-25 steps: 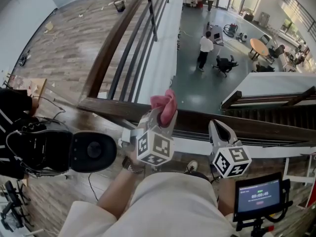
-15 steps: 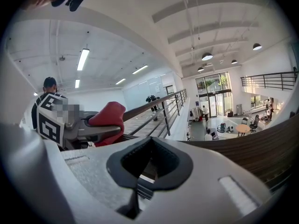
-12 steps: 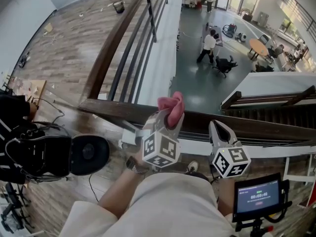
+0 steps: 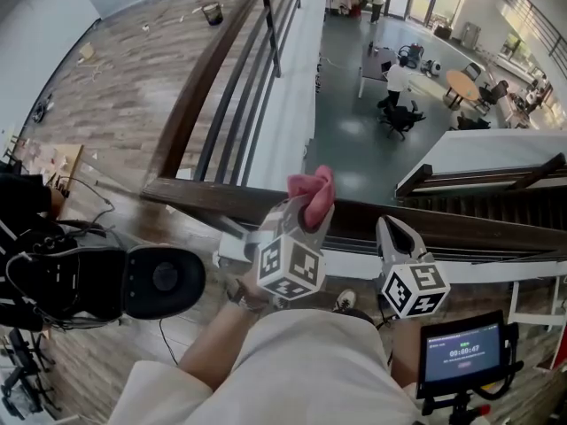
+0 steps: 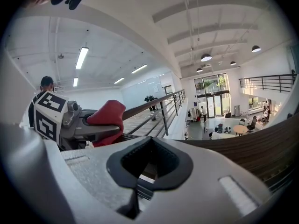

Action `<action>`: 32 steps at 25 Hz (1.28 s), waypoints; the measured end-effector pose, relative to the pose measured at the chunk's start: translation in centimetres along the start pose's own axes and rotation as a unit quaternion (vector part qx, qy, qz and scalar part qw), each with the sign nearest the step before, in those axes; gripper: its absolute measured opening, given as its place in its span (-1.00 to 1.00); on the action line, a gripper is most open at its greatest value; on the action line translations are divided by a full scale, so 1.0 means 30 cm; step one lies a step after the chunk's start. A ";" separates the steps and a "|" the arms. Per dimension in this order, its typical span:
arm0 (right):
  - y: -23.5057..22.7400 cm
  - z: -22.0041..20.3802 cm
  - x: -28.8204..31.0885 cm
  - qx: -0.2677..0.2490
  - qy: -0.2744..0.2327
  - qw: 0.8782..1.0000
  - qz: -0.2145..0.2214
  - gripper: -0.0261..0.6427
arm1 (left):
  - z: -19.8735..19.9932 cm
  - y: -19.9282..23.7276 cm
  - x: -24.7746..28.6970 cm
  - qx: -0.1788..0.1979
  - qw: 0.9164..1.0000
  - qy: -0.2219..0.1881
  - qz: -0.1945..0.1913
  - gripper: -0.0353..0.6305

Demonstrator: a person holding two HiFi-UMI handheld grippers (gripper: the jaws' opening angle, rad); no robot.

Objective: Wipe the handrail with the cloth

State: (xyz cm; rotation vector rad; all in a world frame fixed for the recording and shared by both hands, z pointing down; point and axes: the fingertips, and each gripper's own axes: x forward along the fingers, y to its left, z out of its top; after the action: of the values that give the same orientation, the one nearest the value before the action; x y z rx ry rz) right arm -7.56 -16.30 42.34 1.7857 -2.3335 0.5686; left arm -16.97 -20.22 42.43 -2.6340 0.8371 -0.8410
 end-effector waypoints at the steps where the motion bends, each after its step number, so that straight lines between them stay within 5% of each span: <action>1: -0.003 0.000 0.000 -0.001 0.001 1.000 -0.002 -0.91 | -0.004 -0.004 0.005 0.003 1.000 0.000 -0.005 -0.80; 21: -0.028 0.020 -0.012 0.015 -0.004 1.000 -0.023 -0.91 | 0.004 -0.009 0.001 0.009 0.999 -0.002 -0.032 -0.80; 32: -0.035 -0.001 -0.034 0.012 -0.008 1.000 -0.027 -0.91 | -0.105 0.080 -0.074 -0.013 1.000 0.017 0.004 -0.80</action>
State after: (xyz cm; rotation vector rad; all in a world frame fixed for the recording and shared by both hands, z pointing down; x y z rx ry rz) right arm -6.27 -15.60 42.25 1.8634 -2.2900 0.5782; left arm -21.39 -21.03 43.02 -2.6434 0.8726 -0.8823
